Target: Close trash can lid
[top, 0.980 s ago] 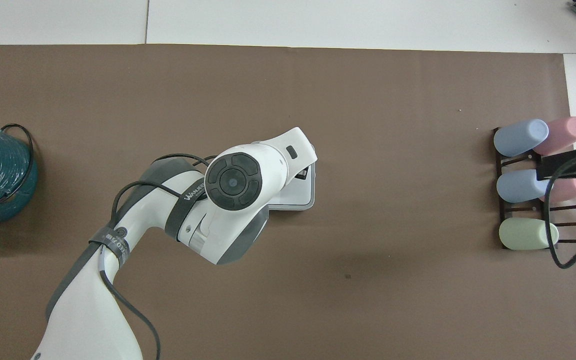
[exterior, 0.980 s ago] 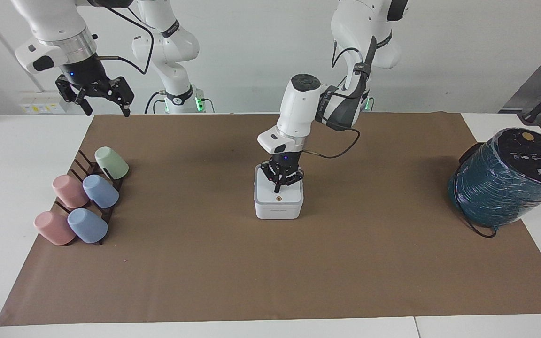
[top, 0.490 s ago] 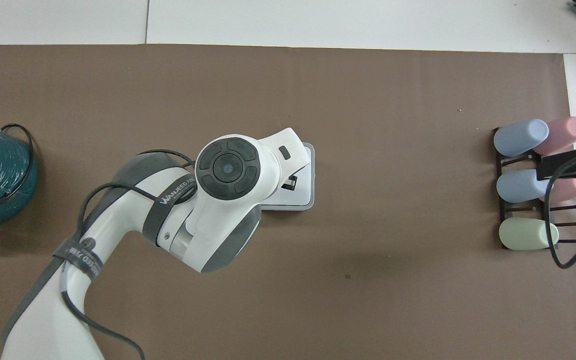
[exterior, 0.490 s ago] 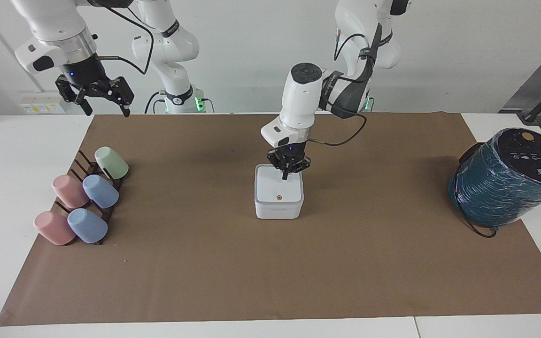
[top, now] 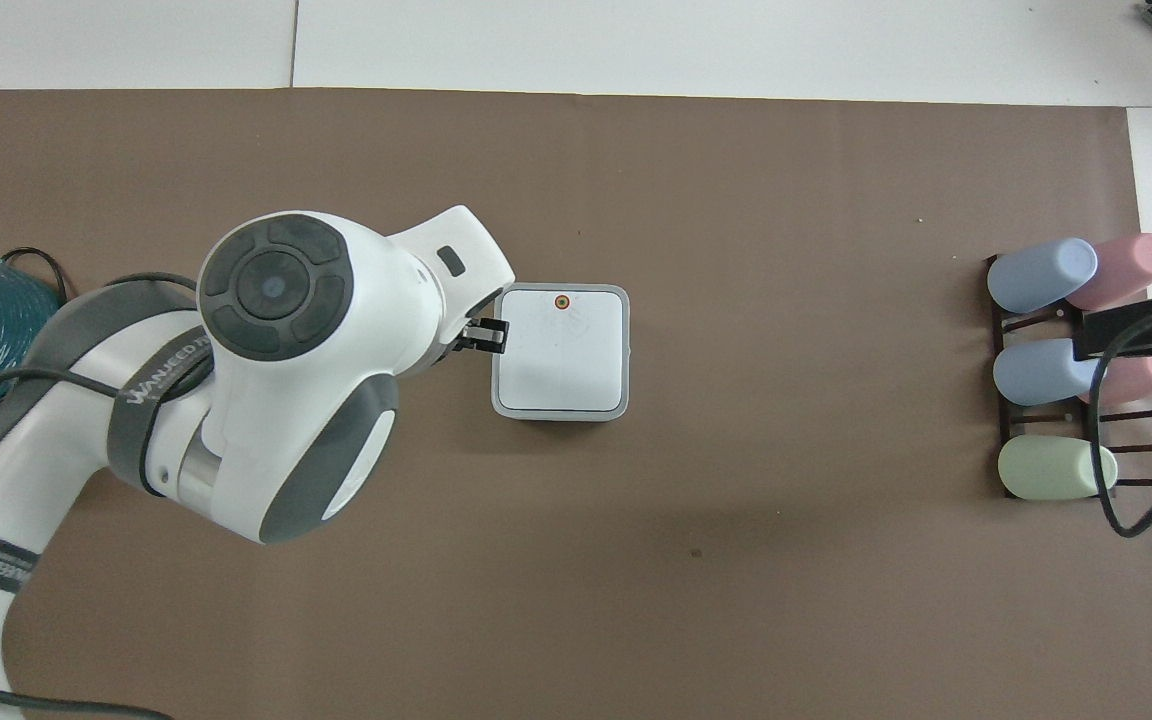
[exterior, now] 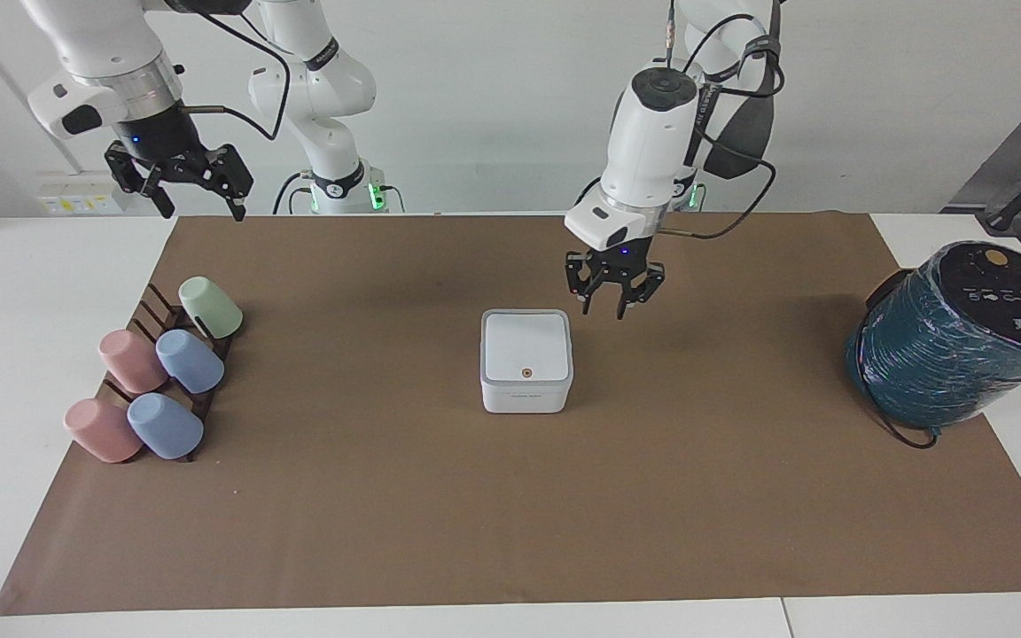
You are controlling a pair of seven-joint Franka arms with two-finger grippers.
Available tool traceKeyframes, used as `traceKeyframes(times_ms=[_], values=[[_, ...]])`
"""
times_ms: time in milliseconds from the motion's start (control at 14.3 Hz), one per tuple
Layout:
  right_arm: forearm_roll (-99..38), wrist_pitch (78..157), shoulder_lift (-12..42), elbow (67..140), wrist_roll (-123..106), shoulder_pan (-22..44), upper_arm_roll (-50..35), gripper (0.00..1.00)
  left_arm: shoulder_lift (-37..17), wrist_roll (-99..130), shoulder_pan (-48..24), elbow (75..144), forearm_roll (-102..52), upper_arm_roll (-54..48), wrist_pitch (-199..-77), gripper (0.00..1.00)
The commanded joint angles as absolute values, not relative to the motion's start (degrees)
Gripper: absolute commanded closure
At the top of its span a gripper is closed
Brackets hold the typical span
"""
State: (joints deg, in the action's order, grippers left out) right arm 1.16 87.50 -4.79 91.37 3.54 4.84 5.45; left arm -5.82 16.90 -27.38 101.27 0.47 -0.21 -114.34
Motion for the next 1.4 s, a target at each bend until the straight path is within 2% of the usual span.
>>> traceKeyframes(times_ms=[0, 420, 840, 910, 1120, 1330], values=[[0.0, 86.6, -5.8, 91.9, 2.3, 4.5, 5.4, 0.00, -3.0, 15.9, -22.7, 102.8, 1.5, -0.7, -110.6, 0.00], [0.0, 86.6, -5.8, 91.9, 2.2, 4.5, 5.4, 0.00, 0.5, 7.1, -9.7, 102.7, 1.5, -0.7, -109.6, 0.00], [0.0, 86.6, -5.8, 91.9, 2.3, 4.5, 5.4, 0.00, 5.1, 1.2, -3.0, 102.0, 1.5, -0.6, -102.9, 0.00], [0.0, 86.6, -5.8, 91.9, 2.2, 4.5, 5.4, 0.00, 5.0, 1.0, -2.6, 100.5, 1.6, -0.5, -101.6, 0.00], [0.0, 86.6, -5.8, 91.9, 2.2, 4.5, 5.4, 0.00, 0.9, 0.8, -1.0, 88.4, 1.3, -0.6, -93.0, 0.00], [0.0, 86.6, -5.8, 91.9, 2.3, 4.5, 5.4, 0.00, -1.8, 0.6, -0.8, 83.2, 1.5, -0.3, -88.0, 0.00]])
